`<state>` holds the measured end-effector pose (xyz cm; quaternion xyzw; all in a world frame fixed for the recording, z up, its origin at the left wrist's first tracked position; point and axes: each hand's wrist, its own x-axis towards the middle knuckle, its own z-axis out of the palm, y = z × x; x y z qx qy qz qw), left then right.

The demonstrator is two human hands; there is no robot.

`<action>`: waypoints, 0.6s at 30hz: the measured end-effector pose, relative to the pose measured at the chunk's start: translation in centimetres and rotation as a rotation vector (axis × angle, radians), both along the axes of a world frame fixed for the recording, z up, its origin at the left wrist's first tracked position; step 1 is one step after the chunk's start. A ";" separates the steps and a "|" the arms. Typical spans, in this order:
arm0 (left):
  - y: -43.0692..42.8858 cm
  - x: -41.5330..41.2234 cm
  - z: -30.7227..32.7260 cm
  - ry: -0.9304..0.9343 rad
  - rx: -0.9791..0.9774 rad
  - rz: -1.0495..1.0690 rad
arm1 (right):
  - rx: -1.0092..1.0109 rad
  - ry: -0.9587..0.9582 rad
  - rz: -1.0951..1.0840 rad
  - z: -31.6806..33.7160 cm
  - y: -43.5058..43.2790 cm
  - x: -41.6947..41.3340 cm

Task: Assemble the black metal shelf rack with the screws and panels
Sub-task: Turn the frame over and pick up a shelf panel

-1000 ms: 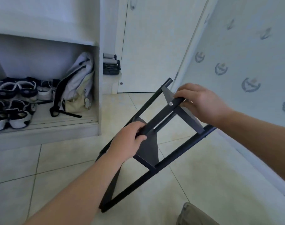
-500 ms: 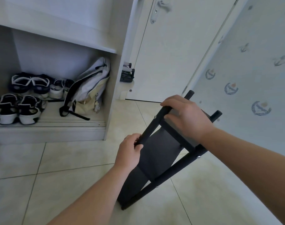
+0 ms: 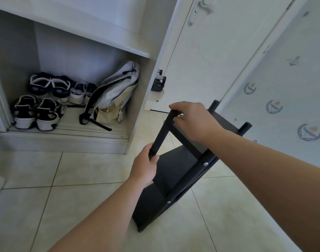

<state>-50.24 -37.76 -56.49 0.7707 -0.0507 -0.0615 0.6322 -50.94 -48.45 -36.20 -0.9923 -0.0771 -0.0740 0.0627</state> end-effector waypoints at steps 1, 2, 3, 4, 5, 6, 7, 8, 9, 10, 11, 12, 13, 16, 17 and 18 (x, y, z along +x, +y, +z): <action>0.2 0.1 0.0 0.011 -0.007 -0.021 | -0.003 -0.002 -0.009 0.0 0.3 0.3; 0.4 0.2 -0.1 0.018 -0.015 -0.043 | -0.007 -0.002 -0.021 -0.1 0.5 0.4; 0.5 0.3 -0.1 0.023 -0.018 -0.064 | -0.014 0.002 -0.030 -0.2 0.6 0.5; 0.6 0.4 -0.1 0.029 -0.017 -0.081 | -0.019 0.012 -0.036 -0.2 0.7 0.5; 0.7 0.3 -0.1 0.038 -0.015 -0.095 | -0.021 0.026 -0.039 -0.2 0.7 0.4; 0.9 0.1 0.0 0.046 -0.011 -0.103 | -0.024 0.043 -0.039 -0.1 0.6 0.1; 1.1 -0.2 0.0 0.050 -0.001 -0.107 | -0.029 0.056 -0.035 0.1 0.7 -0.3; 1.3 -0.5 0.2 0.053 0.014 -0.111 | -0.033 0.066 -0.032 0.3 0.7 -0.8; 1.6 -0.8 0.4 0.056 0.029 -0.113 | -0.032 0.070 -0.030 0.6 0.7 -1.4; 1.8 -1.2 0.7 0.055 0.043 -0.113 | -0.028 0.071 -0.032 0.8 0.7 -2.1; 2.1 -1.6 0.9 0.052 0.058 -0.114 | -0.021 0.069 -0.034 1.1 0.7 -2.8; 2.4 -2.3 1.2 0.048 0.076 -0.116 | -0.014 0.065 -0.035 1.4 0.7 -3.8; 2.6 -3.0 1.5 0.047 0.099 -0.122 | -0.007 0.064 -0.035 1.6 0.7 -4.9; 3.5 -6.0 2.8 0.037 0.192 -0.148 | 0.048 0.054 -0.052 1.9 0.5 -8.9; 3.8 -7.2 3.3 0.023 0.213 -0.147 | 0.070 0.036 -0.060 1.9 0.4 -10.5; 4.2 -8.3 3.8 0.006 0.227 -0.140 | 0.088 0.019 -0.068 1.7 0.4 -12.1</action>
